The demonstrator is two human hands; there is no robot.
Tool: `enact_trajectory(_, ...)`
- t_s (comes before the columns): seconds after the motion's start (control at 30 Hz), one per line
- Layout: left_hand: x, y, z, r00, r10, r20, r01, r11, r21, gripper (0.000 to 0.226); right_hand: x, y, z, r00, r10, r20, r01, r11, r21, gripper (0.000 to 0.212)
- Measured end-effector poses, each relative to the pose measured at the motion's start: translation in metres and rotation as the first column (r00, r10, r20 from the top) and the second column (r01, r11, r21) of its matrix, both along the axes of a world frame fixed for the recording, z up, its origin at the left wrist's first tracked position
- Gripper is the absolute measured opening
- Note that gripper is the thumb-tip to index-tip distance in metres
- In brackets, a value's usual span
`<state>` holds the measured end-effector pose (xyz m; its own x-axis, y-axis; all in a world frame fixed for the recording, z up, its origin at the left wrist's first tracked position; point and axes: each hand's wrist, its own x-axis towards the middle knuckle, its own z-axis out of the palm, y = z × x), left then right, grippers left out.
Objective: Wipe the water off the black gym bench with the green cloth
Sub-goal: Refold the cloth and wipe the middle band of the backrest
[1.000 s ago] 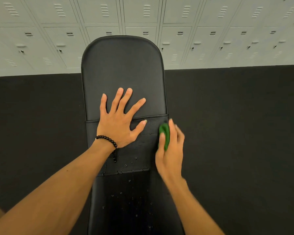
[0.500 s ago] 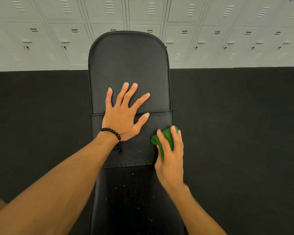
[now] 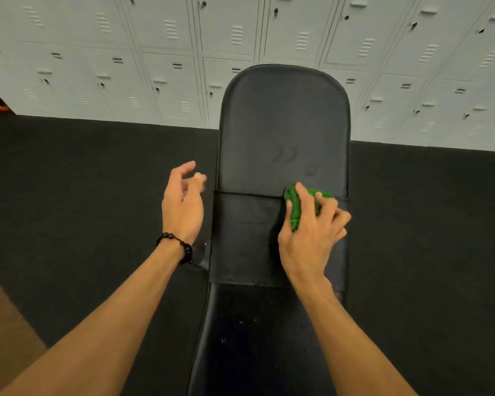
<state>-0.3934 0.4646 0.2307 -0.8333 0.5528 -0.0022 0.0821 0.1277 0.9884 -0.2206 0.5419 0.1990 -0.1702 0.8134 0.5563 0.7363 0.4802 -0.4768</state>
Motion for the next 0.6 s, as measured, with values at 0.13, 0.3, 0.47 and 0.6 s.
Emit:
enact_trajectory(0.13,-0.012,-0.014,-0.007,0.995,-0.074,0.071,0.078,0.995,-0.063,0.023,-0.072,-0.048,0.005,0.943,0.292,0.158,-0.296,0.955,0.0,0.068)
enact_trajectory(0.3,-0.013,-0.015,0.004,0.961,-0.273,-0.054,0.264,0.955,-0.138,0.032,-0.09,-0.048,0.016,0.815,0.446,0.369,-0.472,0.881,-0.023,0.054)
enact_trajectory(0.47,-0.009,0.003,0.002,0.928,-0.358,0.1,0.372,0.901,-0.222,0.076,-0.022,-0.007,0.029,0.782,0.496,0.379,-0.517,0.854,-0.05,0.054)
enact_trajectory(0.6,-0.003,0.01,-0.003,0.895,-0.333,0.296,0.428,0.826,-0.367,0.103,0.048,0.023,0.02,0.93,0.276,0.244,-0.279,0.96,-0.022,0.051)
